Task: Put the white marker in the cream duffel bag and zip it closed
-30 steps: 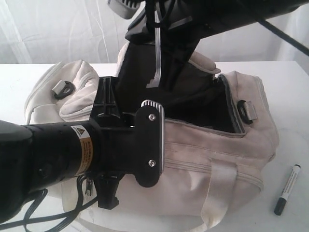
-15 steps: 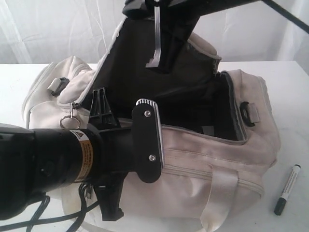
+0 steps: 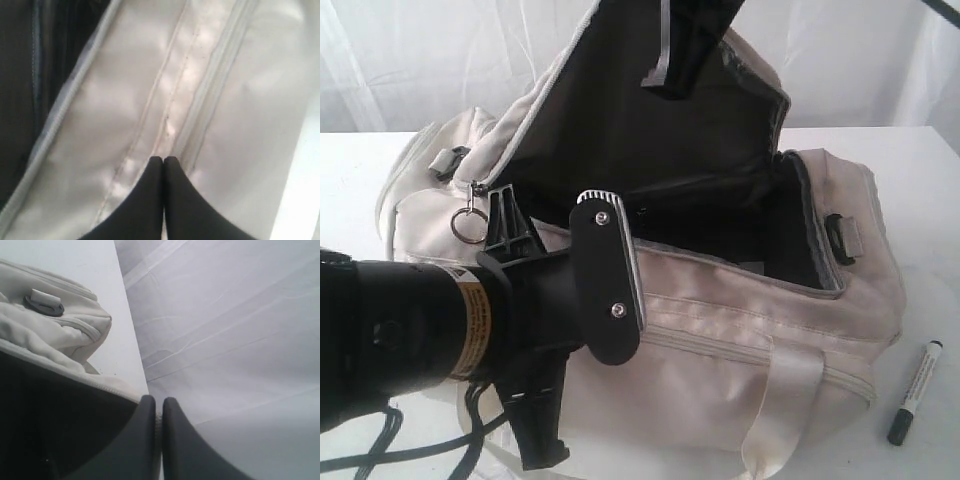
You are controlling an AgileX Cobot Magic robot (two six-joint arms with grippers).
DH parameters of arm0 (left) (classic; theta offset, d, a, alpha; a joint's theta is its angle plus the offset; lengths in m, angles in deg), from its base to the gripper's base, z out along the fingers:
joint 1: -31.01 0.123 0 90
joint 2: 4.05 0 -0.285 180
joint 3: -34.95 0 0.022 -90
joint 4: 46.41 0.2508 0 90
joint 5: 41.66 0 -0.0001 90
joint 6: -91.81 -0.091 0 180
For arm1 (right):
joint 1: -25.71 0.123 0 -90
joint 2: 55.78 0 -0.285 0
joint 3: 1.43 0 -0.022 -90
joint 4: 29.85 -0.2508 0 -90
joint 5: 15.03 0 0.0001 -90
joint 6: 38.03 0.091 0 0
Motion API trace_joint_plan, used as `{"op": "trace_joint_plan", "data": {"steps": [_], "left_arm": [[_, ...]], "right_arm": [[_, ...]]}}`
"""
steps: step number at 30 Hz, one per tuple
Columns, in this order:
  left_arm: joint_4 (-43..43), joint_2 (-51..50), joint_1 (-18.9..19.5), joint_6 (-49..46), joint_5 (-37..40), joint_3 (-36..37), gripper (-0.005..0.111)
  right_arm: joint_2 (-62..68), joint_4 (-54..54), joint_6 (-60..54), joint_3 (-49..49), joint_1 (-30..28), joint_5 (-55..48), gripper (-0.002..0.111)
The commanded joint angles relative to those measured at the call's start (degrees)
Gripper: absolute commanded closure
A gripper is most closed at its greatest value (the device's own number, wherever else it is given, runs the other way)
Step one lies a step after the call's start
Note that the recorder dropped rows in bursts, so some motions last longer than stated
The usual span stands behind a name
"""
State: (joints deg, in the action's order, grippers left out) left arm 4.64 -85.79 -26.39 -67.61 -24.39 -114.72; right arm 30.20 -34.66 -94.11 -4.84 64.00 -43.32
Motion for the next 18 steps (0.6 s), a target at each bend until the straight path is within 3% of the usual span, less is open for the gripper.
{"op": "trace_joint_plan", "data": {"steps": [1,10,18], "left_arm": [[-5.6,1.6,0.0,-5.0,3.8,0.6,0.107],[-8.3,1.9,0.0,-5.6,1.4,5.8,0.107],[-8.7,1.9,0.0,-5.7,-0.7,6.2,0.107]], "right_arm": [[-0.4,0.4,0.1,-0.9,-2.0,2.7,0.108],[1.0,-4.0,2.3,-0.9,-2.3,-1.9,0.108],[2.0,-10.7,-0.3,-0.9,-2.3,-6.4,0.108]]}}
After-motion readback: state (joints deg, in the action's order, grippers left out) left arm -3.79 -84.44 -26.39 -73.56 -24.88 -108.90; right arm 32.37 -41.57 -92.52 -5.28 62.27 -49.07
